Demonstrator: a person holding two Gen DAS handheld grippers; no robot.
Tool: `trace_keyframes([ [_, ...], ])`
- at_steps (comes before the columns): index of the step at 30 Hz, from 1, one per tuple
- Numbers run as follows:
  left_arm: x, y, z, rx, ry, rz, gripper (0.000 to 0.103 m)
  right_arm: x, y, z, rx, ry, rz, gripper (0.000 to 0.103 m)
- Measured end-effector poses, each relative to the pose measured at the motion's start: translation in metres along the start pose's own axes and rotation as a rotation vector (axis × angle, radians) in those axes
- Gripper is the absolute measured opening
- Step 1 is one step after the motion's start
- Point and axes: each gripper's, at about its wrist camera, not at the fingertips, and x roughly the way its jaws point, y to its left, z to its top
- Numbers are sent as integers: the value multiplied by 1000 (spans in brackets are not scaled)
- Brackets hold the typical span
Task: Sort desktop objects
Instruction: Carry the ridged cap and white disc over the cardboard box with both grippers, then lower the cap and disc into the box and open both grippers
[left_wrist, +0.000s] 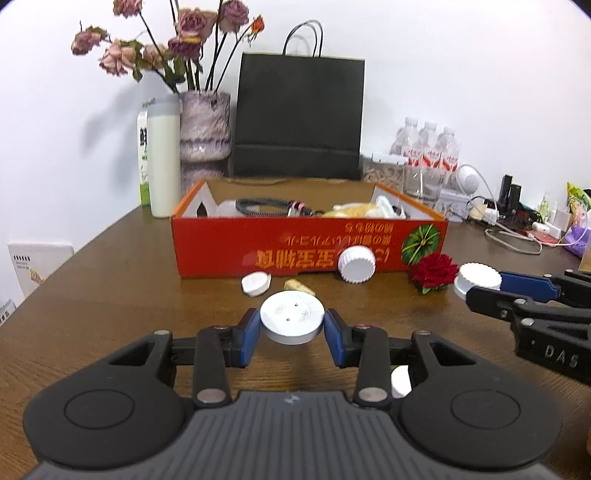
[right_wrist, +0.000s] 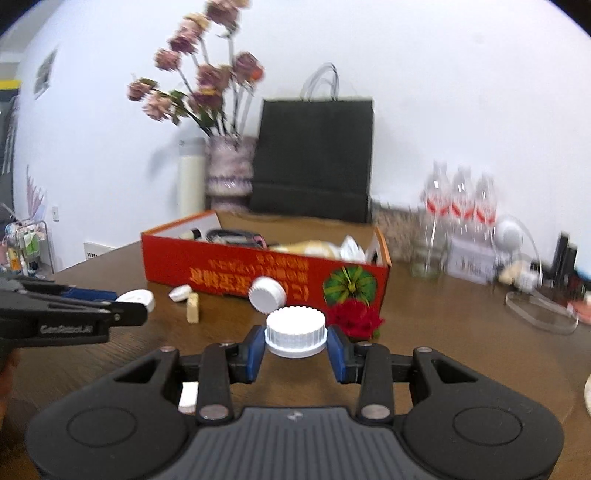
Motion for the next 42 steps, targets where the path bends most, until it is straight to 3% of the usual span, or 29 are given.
trace_keyframes([
  [6, 0, 0, 15, 17, -52, -37, 38, 6, 11, 6, -28, -63, 26, 35],
  [9, 12, 3, 35, 45, -100, -22, 38, 23, 11, 14, -16, -92, 37, 35],
  [15, 53, 21, 67, -26, -192, 43, 38, 66, 7, 35, 3, -196, 0, 35],
  [26, 113, 43, 88, -9, -212, 71, 38, 142, -18, 59, 50, -182, -19, 35],
  [33, 143, 50, 90, 19, -192, 51, 39, 164, -35, 61, 62, -162, -13, 35],
  [42, 153, 43, 77, 82, -155, 23, 39, 168, -41, 58, 99, -133, 34, 36],
])
